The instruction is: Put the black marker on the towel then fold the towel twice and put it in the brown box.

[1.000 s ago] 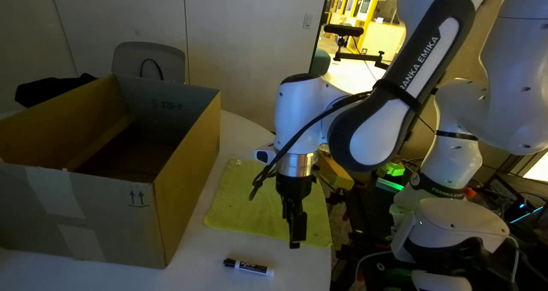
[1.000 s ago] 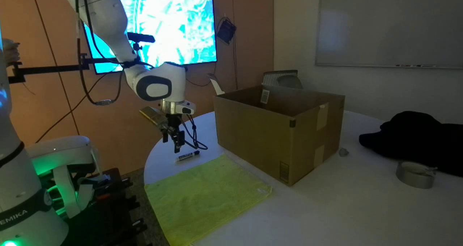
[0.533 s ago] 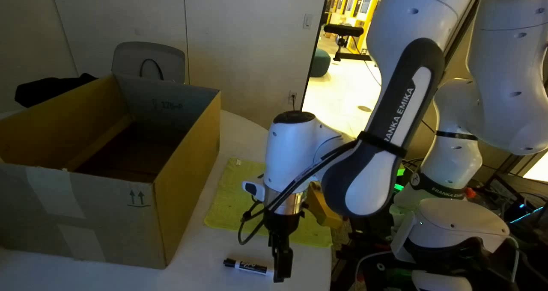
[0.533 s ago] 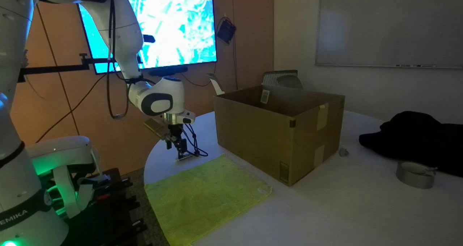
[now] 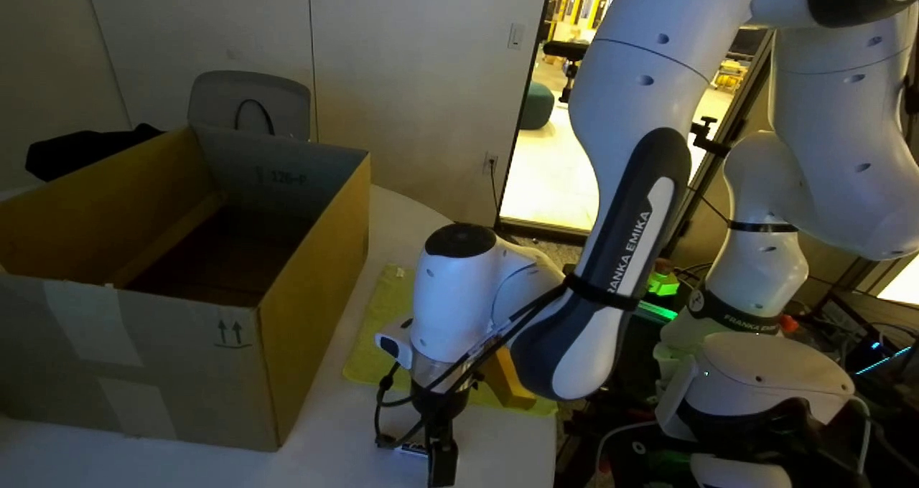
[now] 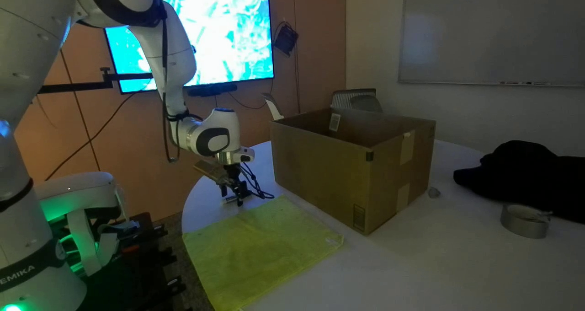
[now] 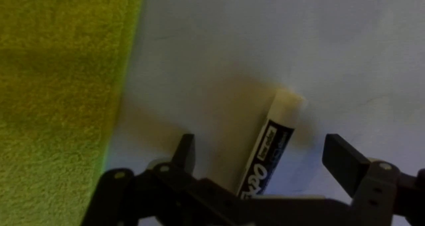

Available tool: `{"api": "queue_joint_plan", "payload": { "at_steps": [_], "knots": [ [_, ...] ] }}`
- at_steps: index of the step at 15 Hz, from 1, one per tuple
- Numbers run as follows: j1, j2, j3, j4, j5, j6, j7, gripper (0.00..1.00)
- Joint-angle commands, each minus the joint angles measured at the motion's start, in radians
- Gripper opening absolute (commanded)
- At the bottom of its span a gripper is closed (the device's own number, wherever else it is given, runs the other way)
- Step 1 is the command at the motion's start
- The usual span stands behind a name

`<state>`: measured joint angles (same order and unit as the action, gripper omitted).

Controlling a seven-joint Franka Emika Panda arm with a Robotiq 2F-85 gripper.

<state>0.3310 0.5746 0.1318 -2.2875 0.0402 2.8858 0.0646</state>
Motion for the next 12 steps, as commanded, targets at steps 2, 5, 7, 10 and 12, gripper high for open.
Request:
{"api": "queue_joint_plan", "payload": {
  "at_steps": [2,5,7,10,12],
  "knots": [
    [0.095,0.049,-0.083,0.074,-0.094,-0.018,0.081,0.95],
    [0.133,0.045,-0.116,0.084,-0.137,-0.052,0.110,0.69],
    [0.150,0.033,-0.128,0.091,-0.163,-0.093,0.128,0.56],
    [0.168,0.012,-0.141,0.100,-0.208,-0.189,0.155,0.31],
    [0.159,0.000,-0.132,0.104,-0.228,-0.239,0.161,0.17]
  ]
}}
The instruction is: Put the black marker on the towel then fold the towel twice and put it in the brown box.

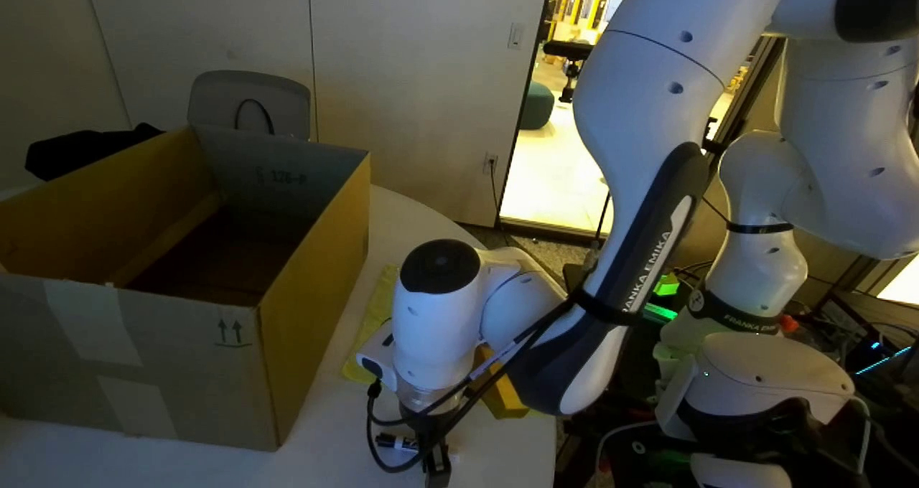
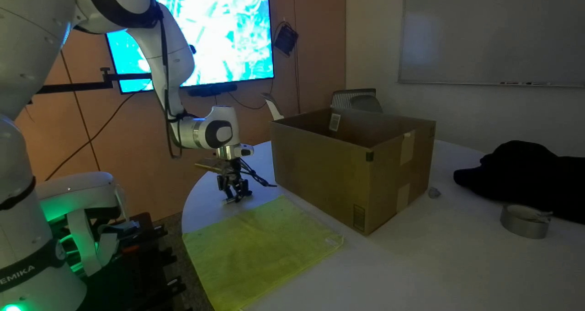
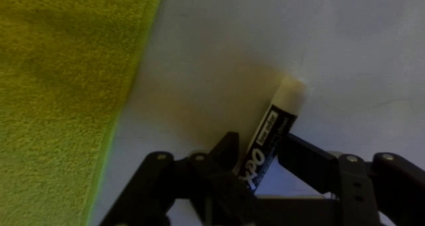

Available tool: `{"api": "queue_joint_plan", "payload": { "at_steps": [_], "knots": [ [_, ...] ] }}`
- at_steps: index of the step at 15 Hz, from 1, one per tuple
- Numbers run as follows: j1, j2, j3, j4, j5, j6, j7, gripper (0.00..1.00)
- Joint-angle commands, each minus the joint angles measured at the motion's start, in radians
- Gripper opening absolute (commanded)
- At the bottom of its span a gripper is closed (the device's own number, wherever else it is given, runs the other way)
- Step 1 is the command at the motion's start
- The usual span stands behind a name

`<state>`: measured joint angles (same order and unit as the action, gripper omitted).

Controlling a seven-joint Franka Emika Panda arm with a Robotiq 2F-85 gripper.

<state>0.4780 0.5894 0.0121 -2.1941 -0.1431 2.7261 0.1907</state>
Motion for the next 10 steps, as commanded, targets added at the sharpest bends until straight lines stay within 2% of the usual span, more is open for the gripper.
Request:
{"api": "queue_joint_plan", "payload": {
  "at_steps": [1,4,5,10],
  "knots": [
    [0.006,-0.021,-0.008,0.010,-0.053,-0.102,0.036,0.12],
    [-0.018,-0.048,0.013,0.001,-0.066,-0.166,0.018,0.06],
    [-0.024,-0.058,0.016,-0.005,-0.071,-0.186,0.015,0.10],
    [-0.060,-0.102,0.017,-0.047,-0.101,-0.223,0.004,0.12]
  ]
}}
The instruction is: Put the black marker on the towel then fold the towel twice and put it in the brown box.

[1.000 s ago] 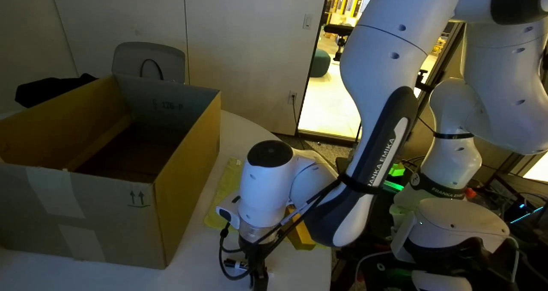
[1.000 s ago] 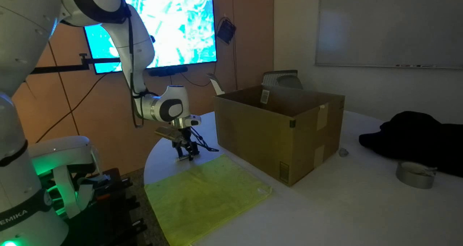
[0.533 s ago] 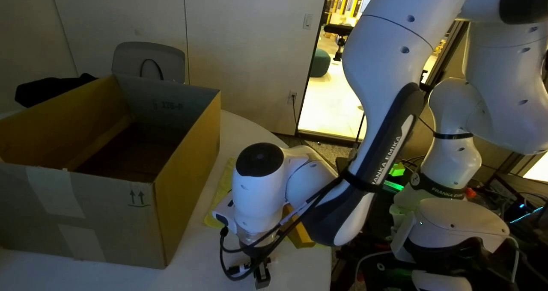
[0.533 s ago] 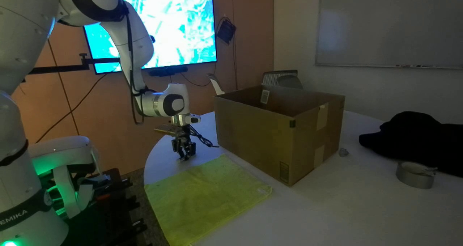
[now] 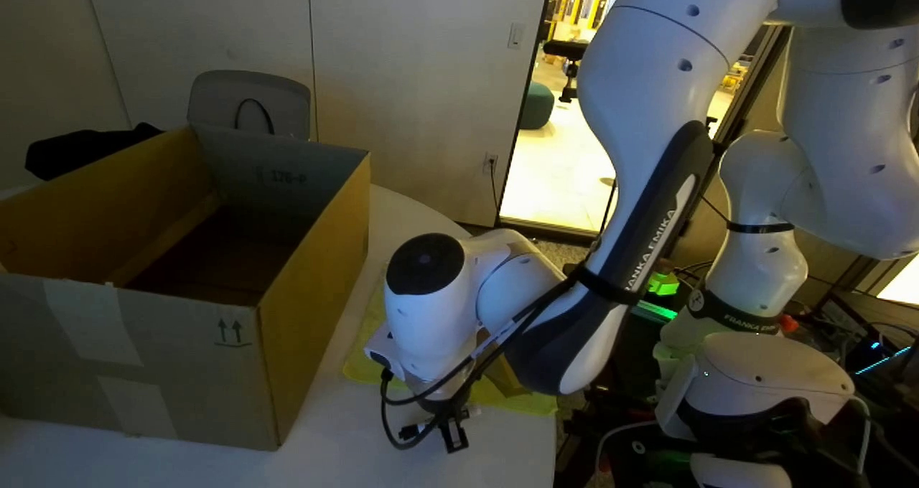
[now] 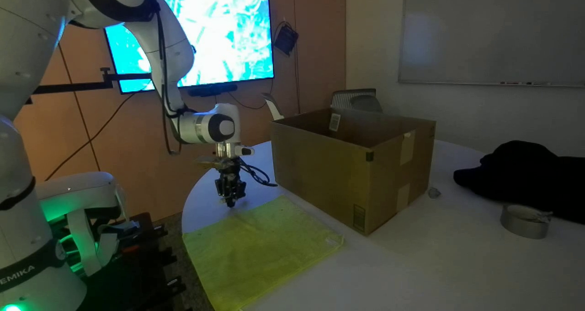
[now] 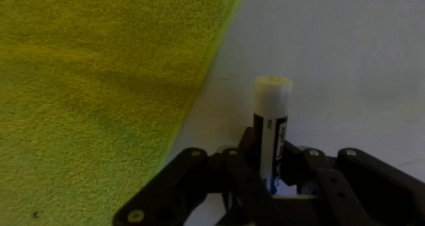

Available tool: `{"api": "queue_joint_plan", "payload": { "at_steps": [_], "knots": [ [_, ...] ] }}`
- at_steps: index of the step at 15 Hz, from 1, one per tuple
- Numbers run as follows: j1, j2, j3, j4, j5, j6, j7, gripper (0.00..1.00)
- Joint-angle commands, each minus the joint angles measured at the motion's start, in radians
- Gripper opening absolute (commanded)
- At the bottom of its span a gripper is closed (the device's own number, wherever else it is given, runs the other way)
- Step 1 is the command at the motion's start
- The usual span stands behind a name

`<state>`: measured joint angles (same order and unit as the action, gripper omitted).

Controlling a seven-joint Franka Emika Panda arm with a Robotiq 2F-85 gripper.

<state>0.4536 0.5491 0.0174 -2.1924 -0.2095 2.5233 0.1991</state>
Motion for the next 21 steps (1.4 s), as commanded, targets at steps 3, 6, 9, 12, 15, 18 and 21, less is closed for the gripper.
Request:
{"api": "queue_joint_plan", "payload": {
  "at_steps": [3,6,9,12,15,18,21],
  "knots": [
    [-0.099,-0.115,0.012,-0.103,-0.023,0.002,-0.028,0.12],
    [-0.200,-0.208,0.015,-0.195,0.014,0.038,-0.080,0.12],
    [-0.323,-0.324,0.014,-0.316,0.080,0.094,-0.156,0.12],
    [-0.433,-0.378,0.006,-0.389,0.173,0.144,-0.264,0.11],
    [-0.509,-0.363,-0.001,-0.404,0.244,0.177,-0.371,0.12],
    [-0.548,-0.310,-0.001,-0.389,0.275,0.219,-0.419,0.11],
    [-0.563,-0.266,0.007,-0.382,0.278,0.266,-0.431,0.12]
  ]
}}
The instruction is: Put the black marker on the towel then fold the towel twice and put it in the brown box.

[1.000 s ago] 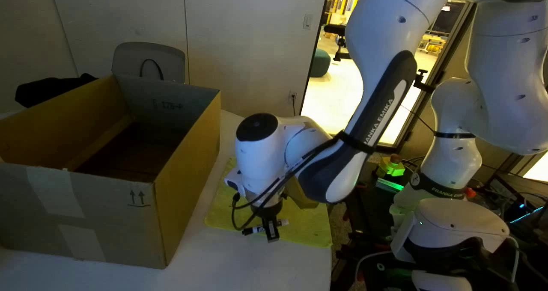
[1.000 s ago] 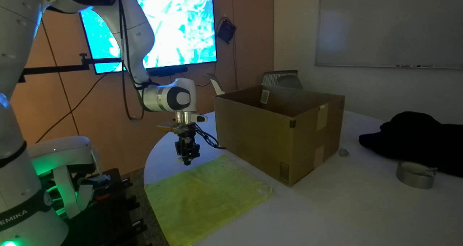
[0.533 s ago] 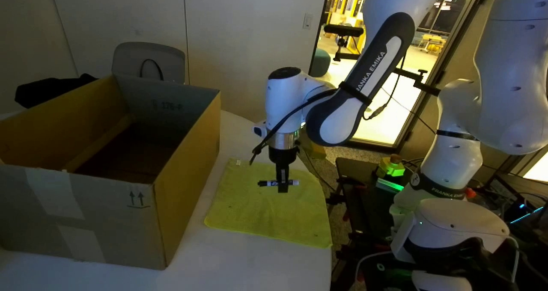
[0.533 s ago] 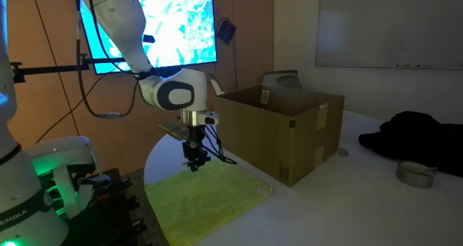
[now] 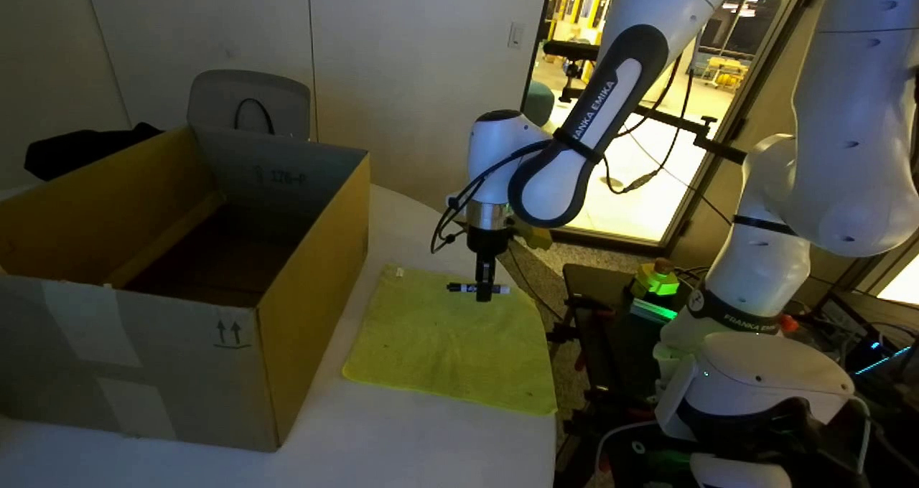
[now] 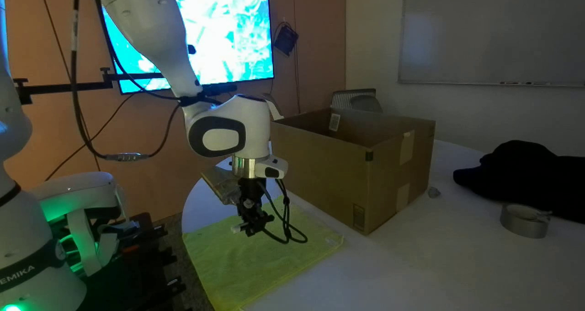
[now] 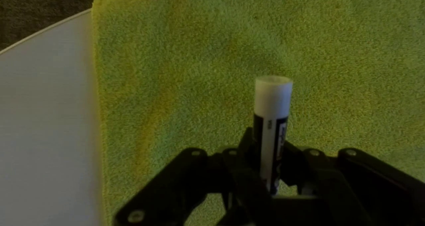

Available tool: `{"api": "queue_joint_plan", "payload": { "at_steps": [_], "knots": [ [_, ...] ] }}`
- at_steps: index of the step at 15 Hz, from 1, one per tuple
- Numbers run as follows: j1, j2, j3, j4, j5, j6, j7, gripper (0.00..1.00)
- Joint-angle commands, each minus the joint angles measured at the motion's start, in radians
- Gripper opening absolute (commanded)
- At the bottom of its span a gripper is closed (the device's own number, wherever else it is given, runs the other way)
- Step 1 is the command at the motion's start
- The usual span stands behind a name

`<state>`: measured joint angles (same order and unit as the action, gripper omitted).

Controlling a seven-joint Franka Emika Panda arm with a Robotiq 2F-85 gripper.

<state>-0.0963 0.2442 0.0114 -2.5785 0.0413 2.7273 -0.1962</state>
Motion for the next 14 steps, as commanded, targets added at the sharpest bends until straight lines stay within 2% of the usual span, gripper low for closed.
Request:
{"api": "queue_joint_plan", "payload": {
  "at_steps": [1,7,14],
  "knots": [
    [-0.012,0.053,0.011,0.003,0.018,0.083,-0.032,0.12],
    [-0.039,0.137,0.045,0.012,0.014,0.162,-0.059,0.12],
    [-0.116,0.159,0.118,0.005,0.027,0.202,-0.087,0.14]
  ]
}}
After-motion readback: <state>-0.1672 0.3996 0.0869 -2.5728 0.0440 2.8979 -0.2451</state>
